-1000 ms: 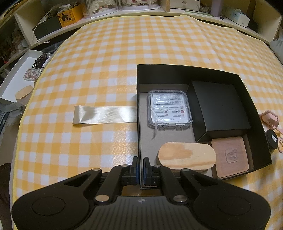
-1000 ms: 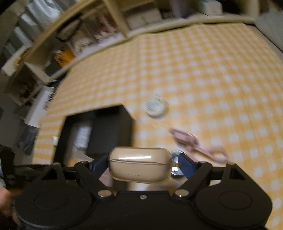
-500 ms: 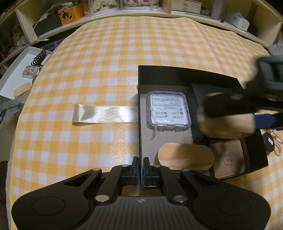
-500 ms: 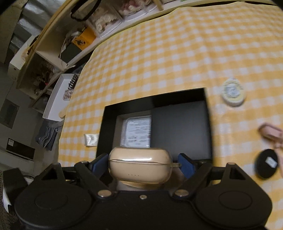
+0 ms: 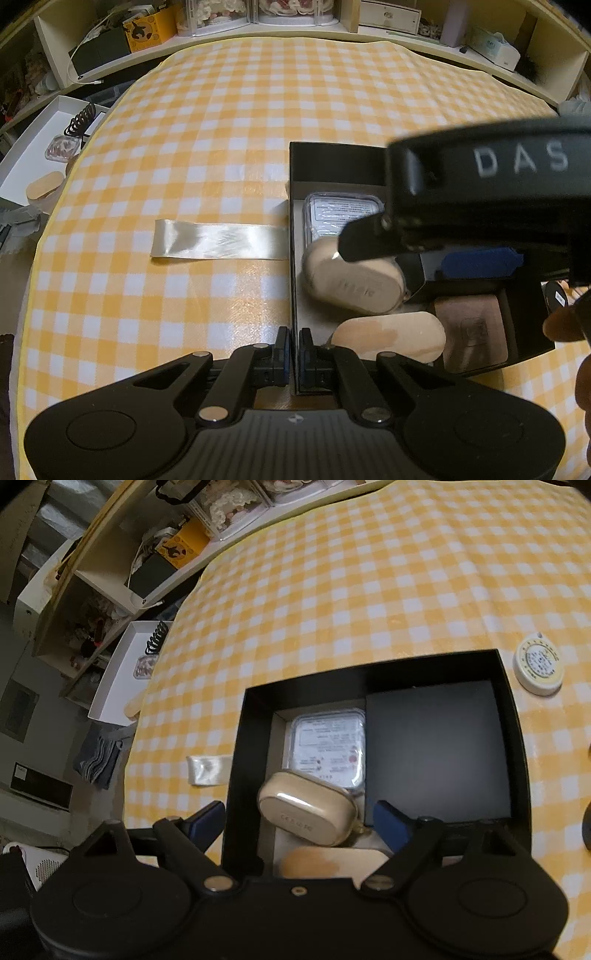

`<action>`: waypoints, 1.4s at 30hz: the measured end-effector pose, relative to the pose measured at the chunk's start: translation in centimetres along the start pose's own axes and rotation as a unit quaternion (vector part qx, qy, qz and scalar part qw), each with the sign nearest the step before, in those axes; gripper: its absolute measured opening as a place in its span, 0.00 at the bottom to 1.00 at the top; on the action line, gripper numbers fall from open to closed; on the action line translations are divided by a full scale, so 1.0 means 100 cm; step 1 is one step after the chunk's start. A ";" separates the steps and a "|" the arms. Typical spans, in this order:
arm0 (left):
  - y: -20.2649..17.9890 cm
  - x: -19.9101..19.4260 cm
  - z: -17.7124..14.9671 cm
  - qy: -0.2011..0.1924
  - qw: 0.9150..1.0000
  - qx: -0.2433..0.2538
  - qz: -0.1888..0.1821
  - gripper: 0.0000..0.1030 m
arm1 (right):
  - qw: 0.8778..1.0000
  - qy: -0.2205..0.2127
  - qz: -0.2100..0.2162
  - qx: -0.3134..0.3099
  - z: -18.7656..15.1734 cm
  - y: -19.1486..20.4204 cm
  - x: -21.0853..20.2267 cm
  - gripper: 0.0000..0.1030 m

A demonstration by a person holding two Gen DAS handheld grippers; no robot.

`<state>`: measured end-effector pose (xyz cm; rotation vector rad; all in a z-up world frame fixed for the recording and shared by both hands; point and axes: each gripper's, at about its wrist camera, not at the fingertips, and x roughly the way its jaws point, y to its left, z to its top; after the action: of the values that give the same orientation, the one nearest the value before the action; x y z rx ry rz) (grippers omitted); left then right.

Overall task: Organize rigid objects
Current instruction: 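Carry the beige earbud case into the tray and release it beside the clear case, then grasp the pink eyelash curler by its head with the right tool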

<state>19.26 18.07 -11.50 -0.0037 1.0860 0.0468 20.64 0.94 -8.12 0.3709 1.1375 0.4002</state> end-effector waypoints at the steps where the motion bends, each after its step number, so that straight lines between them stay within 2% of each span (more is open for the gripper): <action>1: 0.000 0.000 0.000 0.000 1.000 0.000 0.000 0.05 | 1.000 0.002 -0.001 0.000 0.000 -0.001 0.000 0.81; 11: 0.000 0.000 0.000 0.000 1.000 0.000 0.001 0.05 | 0.999 0.008 -0.006 -0.031 -0.006 0.006 -0.006 0.79; 25: 0.001 -0.001 -0.001 -0.001 1.000 -0.005 0.001 0.05 | 0.998 -0.009 -0.012 -0.063 -0.009 0.009 -0.029 0.79; 31: 0.001 0.000 -0.002 -0.001 1.000 -0.007 0.002 0.04 | 0.997 -0.029 -0.006 -0.067 -0.012 0.002 -0.050 0.82; 42: 0.001 0.002 0.000 0.001 1.000 -0.018 0.006 0.03 | 0.989 -0.102 -0.004 -0.104 -0.022 -0.030 -0.115 0.89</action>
<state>19.32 18.21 -11.64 -0.0304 1.0873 0.0777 14.74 -7.03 -1.26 0.2184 0.8887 0.4589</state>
